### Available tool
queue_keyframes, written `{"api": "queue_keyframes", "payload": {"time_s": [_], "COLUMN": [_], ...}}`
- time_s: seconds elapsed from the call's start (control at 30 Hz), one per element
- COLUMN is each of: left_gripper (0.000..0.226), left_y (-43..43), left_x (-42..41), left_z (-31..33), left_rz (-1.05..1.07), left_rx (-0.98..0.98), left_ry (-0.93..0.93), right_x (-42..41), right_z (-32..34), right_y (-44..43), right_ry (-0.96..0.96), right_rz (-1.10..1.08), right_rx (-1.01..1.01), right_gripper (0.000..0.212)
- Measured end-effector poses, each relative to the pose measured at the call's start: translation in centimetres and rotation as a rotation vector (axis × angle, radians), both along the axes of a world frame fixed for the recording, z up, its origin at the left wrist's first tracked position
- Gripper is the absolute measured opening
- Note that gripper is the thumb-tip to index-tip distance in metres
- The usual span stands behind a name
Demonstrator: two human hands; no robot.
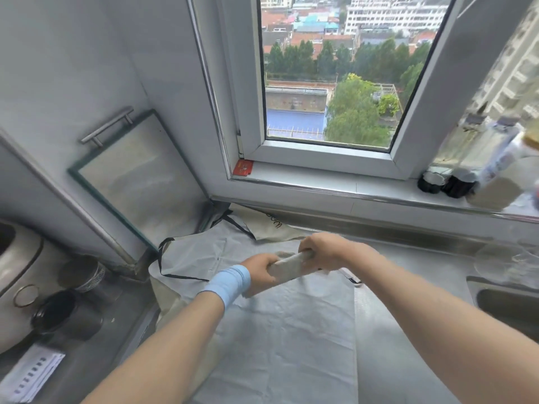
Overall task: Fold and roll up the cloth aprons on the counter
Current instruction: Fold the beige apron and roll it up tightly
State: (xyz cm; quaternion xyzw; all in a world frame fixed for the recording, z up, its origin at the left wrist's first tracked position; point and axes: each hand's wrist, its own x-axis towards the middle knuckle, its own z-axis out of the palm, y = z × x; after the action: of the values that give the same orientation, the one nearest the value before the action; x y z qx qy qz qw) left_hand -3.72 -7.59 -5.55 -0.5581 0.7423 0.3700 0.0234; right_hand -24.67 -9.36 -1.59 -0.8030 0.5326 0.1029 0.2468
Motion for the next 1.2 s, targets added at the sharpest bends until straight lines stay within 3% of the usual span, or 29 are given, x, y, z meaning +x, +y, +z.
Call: {"api": "queue_keyframes", "payload": {"time_s": [0.13,0.23,0.3,0.4,0.5,0.6,0.7,0.83,0.9,1.03,1.2], "left_gripper": [0.018,0.018,0.023,0.02,0.017,0.009,0.007,0.069,0.082,0.069,0.052], "left_y": [1.8,2.8,3.4,4.7,6.0,7.3,8.3,8.4,8.5,9.0,8.8], "left_x": [0.5,1.0,1.4,1.8,2.0,2.1,2.1,2.3,2.7,2.5,2.4], "left_z": [2.9,4.5,5.4,7.1,8.4,8.9,8.7,8.2,8.7,10.3,11.2], "left_rz": [0.065,0.241,0.357,0.413,0.395,0.419,0.447,0.495,0.41,0.278,0.283], "left_rx": [0.075,0.174,0.236,0.337,0.42,0.419,0.347,0.086,0.071,0.295,0.143], "left_ry": [0.136,0.347,0.508,0.743,0.868,0.937,0.937,0.827,0.854,0.994,0.823], "right_x": [0.5,1.0,1.6,2.8,3.7,4.3,4.7,5.6,6.2,6.5,6.0], "right_z": [2.5,2.4,2.2,1.6,1.2,2.0,3.4,6.4,8.0,10.8,12.3], "right_y": [0.4,1.4,2.6,4.4,5.9,6.1,6.5,7.5,7.9,8.0,8.0], "right_ry": [0.041,0.039,0.011,0.048,0.088,-0.082,-0.261,-0.297,-0.418,-0.658,-0.802], "right_rz": [0.063,0.129,0.22,0.315,0.21,0.144,0.089,-0.168,-0.278,-0.388,-0.392], "right_rx": [-0.136,-0.68,-0.927,-1.027,-1.065,-1.096,-0.967,-0.662,-0.456,-0.157,0.197], "right_gripper": [0.02,0.038,0.049,0.059,0.056,0.044,0.03,0.02,0.017,0.01,0.018]}}
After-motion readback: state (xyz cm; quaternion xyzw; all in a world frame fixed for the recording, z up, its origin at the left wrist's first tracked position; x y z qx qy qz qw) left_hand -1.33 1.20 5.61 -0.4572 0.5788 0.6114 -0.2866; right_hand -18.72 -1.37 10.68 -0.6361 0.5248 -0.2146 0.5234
